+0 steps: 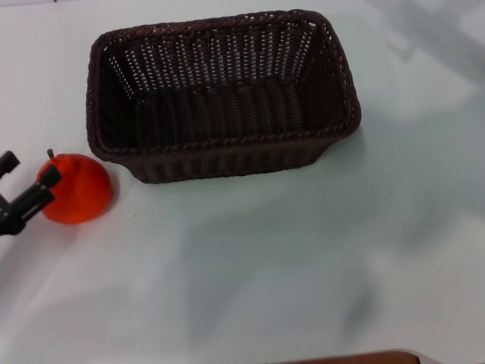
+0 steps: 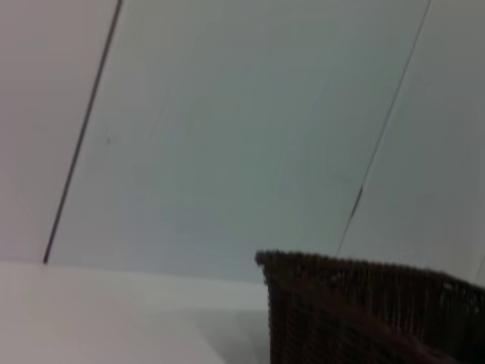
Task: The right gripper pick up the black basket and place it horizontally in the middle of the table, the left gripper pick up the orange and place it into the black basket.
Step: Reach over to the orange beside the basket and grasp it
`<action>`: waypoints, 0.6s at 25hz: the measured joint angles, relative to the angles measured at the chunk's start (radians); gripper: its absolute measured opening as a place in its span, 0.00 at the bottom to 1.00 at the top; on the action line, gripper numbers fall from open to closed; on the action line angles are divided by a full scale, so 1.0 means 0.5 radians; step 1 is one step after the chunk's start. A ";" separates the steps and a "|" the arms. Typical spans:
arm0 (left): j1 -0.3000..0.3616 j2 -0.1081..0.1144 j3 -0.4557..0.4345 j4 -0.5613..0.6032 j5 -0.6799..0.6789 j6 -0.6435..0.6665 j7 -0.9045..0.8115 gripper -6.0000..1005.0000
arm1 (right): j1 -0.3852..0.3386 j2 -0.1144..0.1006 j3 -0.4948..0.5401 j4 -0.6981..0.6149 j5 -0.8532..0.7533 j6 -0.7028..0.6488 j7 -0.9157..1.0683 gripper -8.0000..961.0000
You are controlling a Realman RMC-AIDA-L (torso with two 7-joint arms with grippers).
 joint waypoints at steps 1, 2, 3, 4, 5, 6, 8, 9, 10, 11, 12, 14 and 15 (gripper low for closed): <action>-0.008 -0.004 0.000 -0.001 0.023 0.023 0.000 0.87 | 0.000 0.001 0.000 0.004 0.016 0.000 0.000 0.91; -0.017 -0.007 0.000 -0.002 0.049 0.047 0.000 0.87 | -0.002 0.003 -0.004 0.010 0.042 -0.001 -0.002 0.91; -0.022 -0.008 0.000 -0.002 0.066 0.062 0.000 0.87 | -0.004 0.004 -0.008 0.014 0.060 -0.001 -0.004 0.91; -0.034 -0.010 0.000 -0.003 0.099 0.086 0.000 0.86 | -0.007 0.005 -0.013 0.015 0.075 0.000 -0.006 0.91; -0.042 -0.010 0.000 -0.003 0.121 0.100 0.001 0.84 | -0.009 0.006 -0.016 0.015 0.084 0.002 -0.008 0.91; -0.051 -0.012 0.000 -0.005 0.146 0.112 0.001 0.83 | -0.011 0.008 -0.017 0.016 0.087 0.005 -0.008 0.91; -0.068 -0.010 0.000 -0.014 0.198 0.139 -0.012 0.81 | -0.013 0.012 -0.018 0.016 0.089 0.007 -0.009 0.91; -0.073 -0.006 -0.001 -0.018 0.213 0.149 -0.022 0.79 | -0.014 0.015 -0.018 0.016 0.089 0.007 -0.011 0.91; -0.077 -0.004 -0.003 -0.023 0.226 0.158 -0.031 0.78 | -0.016 0.019 -0.018 0.017 0.089 0.007 -0.015 0.91; -0.077 -0.004 -0.007 -0.026 0.228 0.163 -0.034 0.77 | -0.016 0.022 -0.017 0.017 0.090 0.006 -0.020 0.91; -0.076 -0.006 -0.012 -0.038 0.228 0.165 -0.034 0.76 | -0.017 0.026 -0.016 0.018 0.090 0.006 -0.024 0.91; -0.070 -0.013 -0.016 -0.057 0.228 0.163 -0.032 0.68 | -0.017 0.032 -0.015 0.019 0.091 0.004 -0.026 0.91; -0.069 -0.013 -0.017 -0.060 0.228 0.161 -0.032 0.64 | -0.017 0.034 -0.014 0.019 0.091 0.003 -0.027 0.91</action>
